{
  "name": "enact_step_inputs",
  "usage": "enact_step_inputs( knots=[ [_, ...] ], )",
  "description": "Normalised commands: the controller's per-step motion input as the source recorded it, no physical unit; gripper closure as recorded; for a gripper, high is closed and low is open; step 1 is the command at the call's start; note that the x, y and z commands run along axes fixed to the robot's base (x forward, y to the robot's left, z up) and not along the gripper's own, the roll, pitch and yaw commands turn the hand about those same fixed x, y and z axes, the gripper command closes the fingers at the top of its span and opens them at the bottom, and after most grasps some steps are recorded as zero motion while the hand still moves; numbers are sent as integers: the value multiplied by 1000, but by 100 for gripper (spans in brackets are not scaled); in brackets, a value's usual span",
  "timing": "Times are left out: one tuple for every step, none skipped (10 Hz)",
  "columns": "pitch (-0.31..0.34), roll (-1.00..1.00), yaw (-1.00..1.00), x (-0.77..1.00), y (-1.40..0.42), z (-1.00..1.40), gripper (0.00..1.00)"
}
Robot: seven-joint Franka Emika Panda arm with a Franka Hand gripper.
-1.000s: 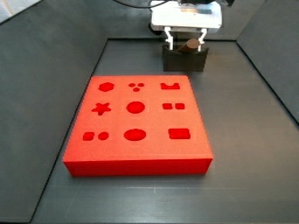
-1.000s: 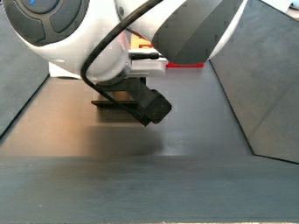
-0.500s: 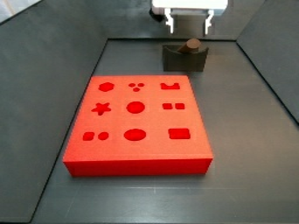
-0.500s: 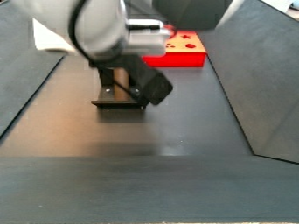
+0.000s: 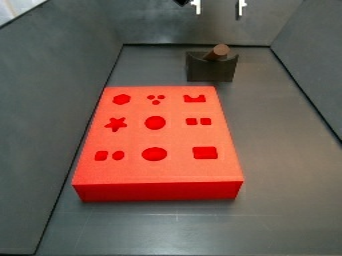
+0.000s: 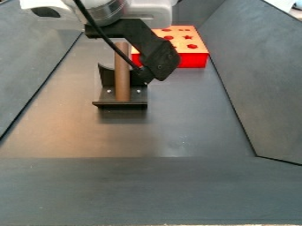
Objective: Pick up the oval object. Move up. Place the oval object on the fixture. Regrasp the oval object. Move to above the board. Insert the oval object.
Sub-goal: Regrasp the oval object.
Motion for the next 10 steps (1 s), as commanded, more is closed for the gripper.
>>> enact_step_inputs(
  knots=[
    [-32,-8,11,-1000,1,-21,0],
    [-63,13,-8,-1000,0,14,0],
    [-66,33,-8,-1000,-3,10,0],
    [-71,65,2,-1000,-6,9,0],
    [-75,81,7,-1000,-9,14,0],
    [-81,107,14,-1000,-15,19,0],
    [-87,119,20,-1000,-18,22,0],
    [-88,129,26,-901,-21,22,0],
    [-84,131,30,-821,-21,23,0],
    [-7,1000,-897,-514,-1000,-660,0]
  ],
)
